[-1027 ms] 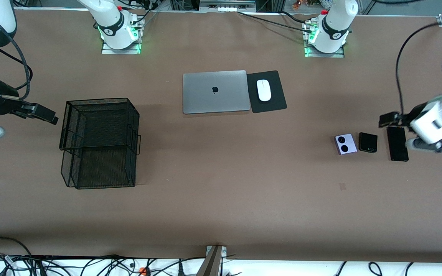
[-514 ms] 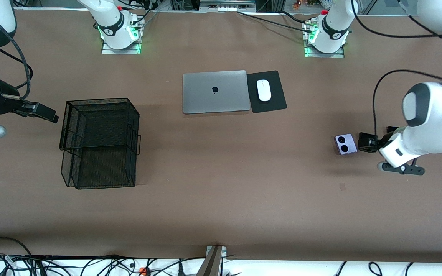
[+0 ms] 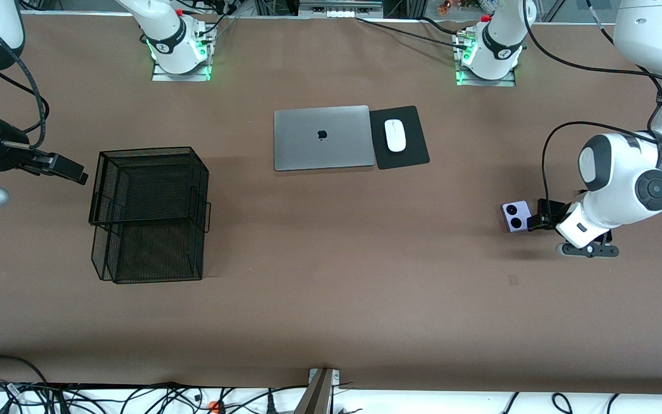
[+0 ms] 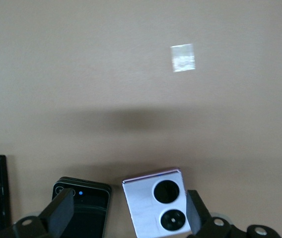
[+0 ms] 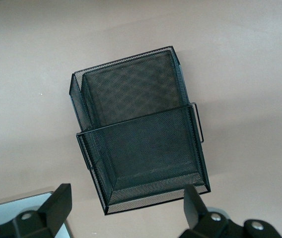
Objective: Place phones with both arms
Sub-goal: 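Lower the left gripper and grasp the white flip phone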
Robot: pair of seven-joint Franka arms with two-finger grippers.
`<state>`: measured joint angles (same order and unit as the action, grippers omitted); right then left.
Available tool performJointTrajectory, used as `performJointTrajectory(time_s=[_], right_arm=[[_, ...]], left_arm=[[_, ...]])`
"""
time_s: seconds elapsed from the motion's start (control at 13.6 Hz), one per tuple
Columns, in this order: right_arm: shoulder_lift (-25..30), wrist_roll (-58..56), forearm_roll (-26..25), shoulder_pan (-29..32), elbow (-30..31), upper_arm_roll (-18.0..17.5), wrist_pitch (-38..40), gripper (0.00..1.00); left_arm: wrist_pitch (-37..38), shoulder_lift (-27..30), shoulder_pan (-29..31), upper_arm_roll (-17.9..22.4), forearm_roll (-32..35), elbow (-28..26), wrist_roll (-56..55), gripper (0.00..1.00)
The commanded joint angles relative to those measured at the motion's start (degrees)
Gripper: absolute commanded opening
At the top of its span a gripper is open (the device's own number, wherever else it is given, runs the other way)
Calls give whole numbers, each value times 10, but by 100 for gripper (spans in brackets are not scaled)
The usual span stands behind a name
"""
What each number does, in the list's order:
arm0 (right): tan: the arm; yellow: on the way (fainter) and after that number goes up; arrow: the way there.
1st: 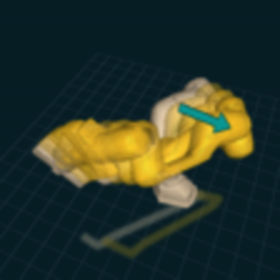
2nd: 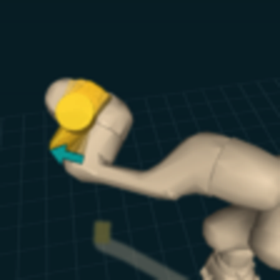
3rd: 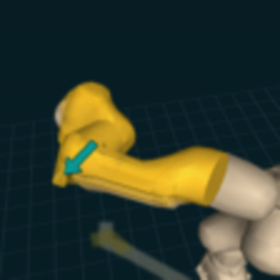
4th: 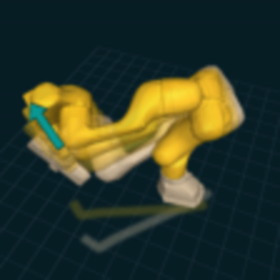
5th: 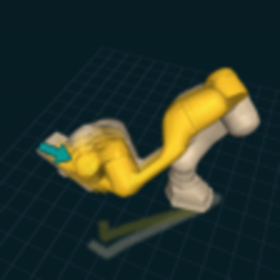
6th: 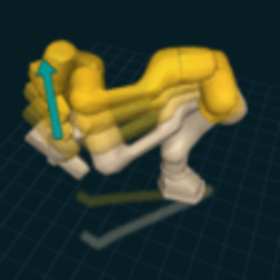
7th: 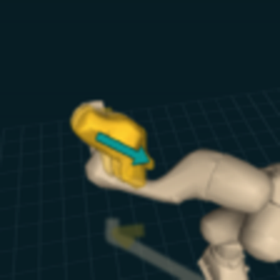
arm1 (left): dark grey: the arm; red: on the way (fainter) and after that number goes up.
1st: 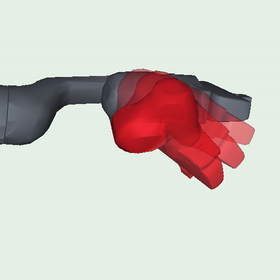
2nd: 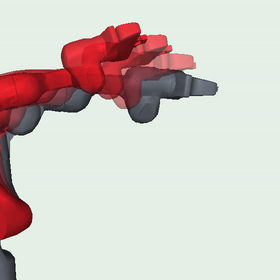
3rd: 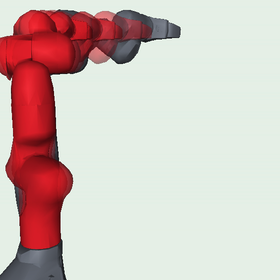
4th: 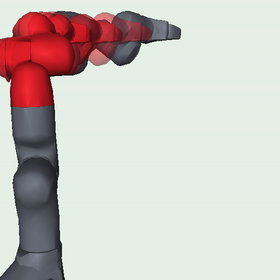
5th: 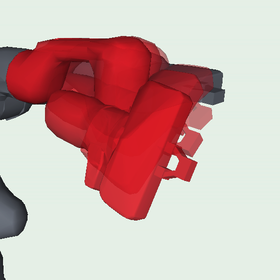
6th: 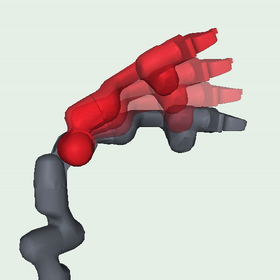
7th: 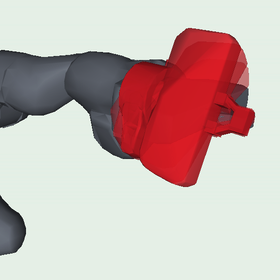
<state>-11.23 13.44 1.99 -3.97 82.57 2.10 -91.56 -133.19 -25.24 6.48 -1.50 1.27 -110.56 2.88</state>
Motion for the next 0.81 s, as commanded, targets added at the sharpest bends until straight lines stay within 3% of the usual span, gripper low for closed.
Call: performJointTrajectory(time_s=[0.0,0.29,0.73], right_arm=[[9,3,7,1,3,0,7,100],[9,3,7,2,4,0,8,100],[10,2,7,1,4,0,8,100]], left_arm=[[-92,11,-2,-3,4,-70,-77,100],[-154,4,-13,-4,4,-115,-148,100],[-188,5,-24,-4,10,-153,-153,100]])
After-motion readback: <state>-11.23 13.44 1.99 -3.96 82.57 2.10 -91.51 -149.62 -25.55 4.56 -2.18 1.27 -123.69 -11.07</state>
